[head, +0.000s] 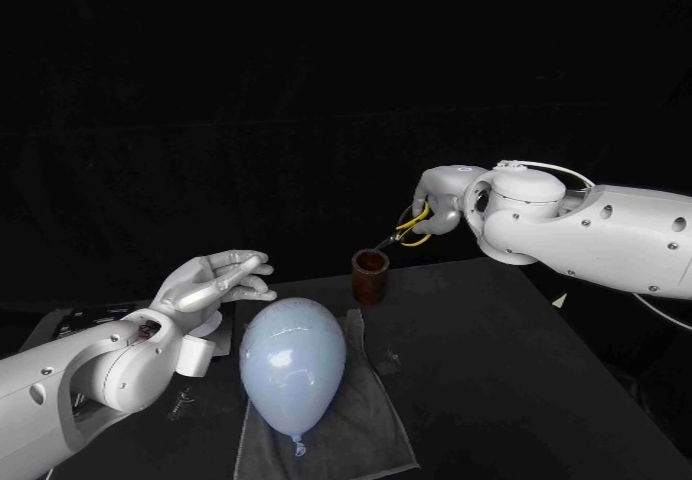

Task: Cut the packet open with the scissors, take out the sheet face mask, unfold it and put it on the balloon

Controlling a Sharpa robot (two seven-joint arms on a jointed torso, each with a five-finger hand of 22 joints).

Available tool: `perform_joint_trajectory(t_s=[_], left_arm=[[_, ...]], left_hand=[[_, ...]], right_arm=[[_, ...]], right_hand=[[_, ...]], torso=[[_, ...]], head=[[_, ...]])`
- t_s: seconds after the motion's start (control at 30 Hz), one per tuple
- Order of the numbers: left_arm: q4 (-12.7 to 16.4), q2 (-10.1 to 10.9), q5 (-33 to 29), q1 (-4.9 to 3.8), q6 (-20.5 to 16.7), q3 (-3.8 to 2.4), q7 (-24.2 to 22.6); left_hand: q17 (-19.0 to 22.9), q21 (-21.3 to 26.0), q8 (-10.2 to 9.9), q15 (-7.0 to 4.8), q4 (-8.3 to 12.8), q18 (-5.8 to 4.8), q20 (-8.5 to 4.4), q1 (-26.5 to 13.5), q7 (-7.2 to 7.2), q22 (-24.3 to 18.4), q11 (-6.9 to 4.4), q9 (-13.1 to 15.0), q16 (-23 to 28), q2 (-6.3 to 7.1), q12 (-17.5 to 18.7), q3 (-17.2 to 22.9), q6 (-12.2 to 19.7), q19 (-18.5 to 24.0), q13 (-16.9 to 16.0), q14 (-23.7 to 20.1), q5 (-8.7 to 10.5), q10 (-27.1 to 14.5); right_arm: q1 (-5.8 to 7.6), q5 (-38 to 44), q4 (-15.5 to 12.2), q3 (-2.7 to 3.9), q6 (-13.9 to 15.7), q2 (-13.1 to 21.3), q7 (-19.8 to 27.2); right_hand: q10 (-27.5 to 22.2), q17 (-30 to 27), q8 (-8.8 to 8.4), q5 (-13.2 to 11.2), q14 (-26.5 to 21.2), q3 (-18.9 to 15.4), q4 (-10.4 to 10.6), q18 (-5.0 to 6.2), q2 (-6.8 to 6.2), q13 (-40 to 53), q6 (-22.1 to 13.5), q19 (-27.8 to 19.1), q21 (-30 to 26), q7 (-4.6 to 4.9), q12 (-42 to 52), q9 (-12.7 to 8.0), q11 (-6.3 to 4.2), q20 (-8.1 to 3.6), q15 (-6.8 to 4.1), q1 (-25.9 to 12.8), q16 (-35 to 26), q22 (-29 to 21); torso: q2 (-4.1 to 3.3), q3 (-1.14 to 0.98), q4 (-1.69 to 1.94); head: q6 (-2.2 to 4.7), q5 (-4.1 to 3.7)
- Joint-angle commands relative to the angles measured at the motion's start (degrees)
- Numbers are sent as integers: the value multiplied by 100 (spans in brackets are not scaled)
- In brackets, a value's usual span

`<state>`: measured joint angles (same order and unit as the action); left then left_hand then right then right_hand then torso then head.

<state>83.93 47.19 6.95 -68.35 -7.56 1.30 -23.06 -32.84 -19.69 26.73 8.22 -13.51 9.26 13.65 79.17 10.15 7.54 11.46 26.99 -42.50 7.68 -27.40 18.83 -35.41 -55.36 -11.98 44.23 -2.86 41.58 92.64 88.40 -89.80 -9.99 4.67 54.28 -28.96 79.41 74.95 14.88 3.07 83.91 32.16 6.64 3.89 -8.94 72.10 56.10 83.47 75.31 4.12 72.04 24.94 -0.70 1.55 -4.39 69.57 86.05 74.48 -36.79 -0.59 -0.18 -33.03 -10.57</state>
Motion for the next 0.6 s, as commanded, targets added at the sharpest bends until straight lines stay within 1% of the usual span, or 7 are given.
perform_joint_trajectory(t_s=[0.03, 0.17, 0.4, 0.6], left_arm=[[3, -13, 40, -4, 127, -3, -48], [3, -17, 40, -3, 132, -3, -46], [12, -17, 41, -3, 139, -3, -45], [24, -7, 41, -3, 138, -3, -47]], left_hand=[[6, -17, -24, 12, 23, 116, 9, 55, 457, -8, 4, -9, 15, -8, 27, -1, -41, 17, 5, -42, 3, 34], [6, -17, -24, 12, 23, 116, 9, 55, 457, -8, 4, -9, 15, -8, 27, -1, -41, 17, 5, -42, 3, 34], [6, -17, -24, 12, 23, 116, 9, 55, 457, -8, 4, -9, 15, -8, 27, -1, -41, 17, 5, -42, 3, 34], [6, -17, -24, 12, 23, 116, 9, 55, 457, -8, 4, -9, 15, -8, 27, -1, -41, 17, 5, -42, 3, 34]], right_arm=[[10, 30, -2, 3, -137, -17, -57], [7, 0, 30, -6, -179, -75, -44], [-29, -30, 95, -21, -240, -186, -24], [-121, -50, 209, -33, -271, -299, 2]], right_hand=[[-20, 832, 420, 27, 456, 15, 26, -22, 69, 3, 482, 20, 9, -102, -35, 243, -31, -5, -41, 19, 39, -1], [-22, 827, 420, 27, 455, 15, 27, -20, 69, 1, 480, 18, 4, -101, -38, 243, -31, -5, -41, 18, 37, -5], [-23, 828, 419, 27, 455, 16, 28, -21, 70, -1, 478, 18, 6, -100, -41, 243, -30, -5, -40, 17, 37, -3], [-29, 824, 419, 28, 454, 20, 30, -19, 74, -9, 472, 14, -2, -100, -52, 242, -30, -5, -39, 18, 34, -10]], torso=[[-4, -2, 2], [0, 0, 1], [-2, 4, 6], [-5, 6, 8]], head=[[10, 5], [40, 5], [22, 22], [16, 33]])
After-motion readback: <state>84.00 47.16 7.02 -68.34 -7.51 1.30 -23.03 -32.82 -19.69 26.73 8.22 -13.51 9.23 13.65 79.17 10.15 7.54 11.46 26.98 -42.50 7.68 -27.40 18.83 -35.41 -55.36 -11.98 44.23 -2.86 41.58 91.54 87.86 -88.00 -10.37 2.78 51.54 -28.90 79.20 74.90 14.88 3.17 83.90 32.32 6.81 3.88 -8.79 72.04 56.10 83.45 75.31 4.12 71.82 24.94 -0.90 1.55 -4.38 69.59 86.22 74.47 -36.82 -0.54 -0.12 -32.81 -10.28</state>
